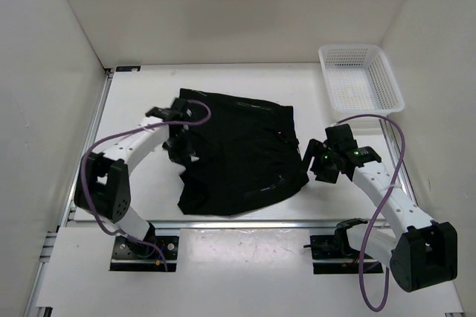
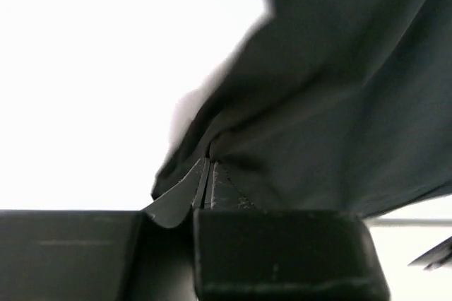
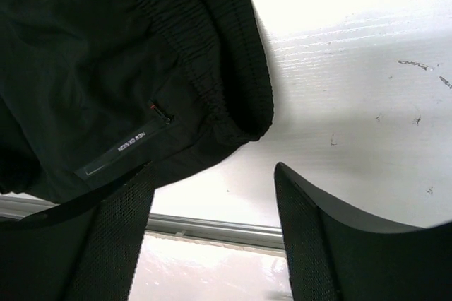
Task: Fold and stack the shorts
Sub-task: Flatten the shorts out
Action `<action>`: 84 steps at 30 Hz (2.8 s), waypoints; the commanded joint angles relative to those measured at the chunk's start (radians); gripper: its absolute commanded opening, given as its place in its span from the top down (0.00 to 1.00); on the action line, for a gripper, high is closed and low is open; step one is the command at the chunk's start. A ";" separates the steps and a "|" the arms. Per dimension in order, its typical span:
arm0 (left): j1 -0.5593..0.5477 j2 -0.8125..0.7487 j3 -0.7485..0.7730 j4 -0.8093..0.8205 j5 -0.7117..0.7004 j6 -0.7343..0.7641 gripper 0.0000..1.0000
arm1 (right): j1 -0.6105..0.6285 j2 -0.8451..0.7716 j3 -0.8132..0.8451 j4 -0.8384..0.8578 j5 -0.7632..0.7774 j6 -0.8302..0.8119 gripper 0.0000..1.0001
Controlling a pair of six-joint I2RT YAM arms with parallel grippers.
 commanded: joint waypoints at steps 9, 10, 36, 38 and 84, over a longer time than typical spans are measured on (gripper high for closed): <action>0.364 0.097 0.221 -0.002 -0.100 -0.070 0.41 | -0.001 0.038 -0.028 0.130 -0.121 0.092 0.23; 0.375 0.097 0.232 -0.002 -0.100 -0.070 0.26 | -0.001 0.047 -0.028 0.142 -0.121 0.092 0.23; 0.139 -0.360 -0.414 0.076 0.113 -0.453 0.26 | 0.053 0.320 -0.077 0.342 -0.080 0.198 0.92; 0.139 -0.308 -0.423 0.086 0.073 -0.462 0.29 | 0.053 0.329 -0.052 0.327 -0.054 0.198 1.00; 0.185 -0.181 -0.174 0.125 0.129 -0.266 0.75 | -0.041 0.321 0.119 0.268 -0.037 0.112 1.00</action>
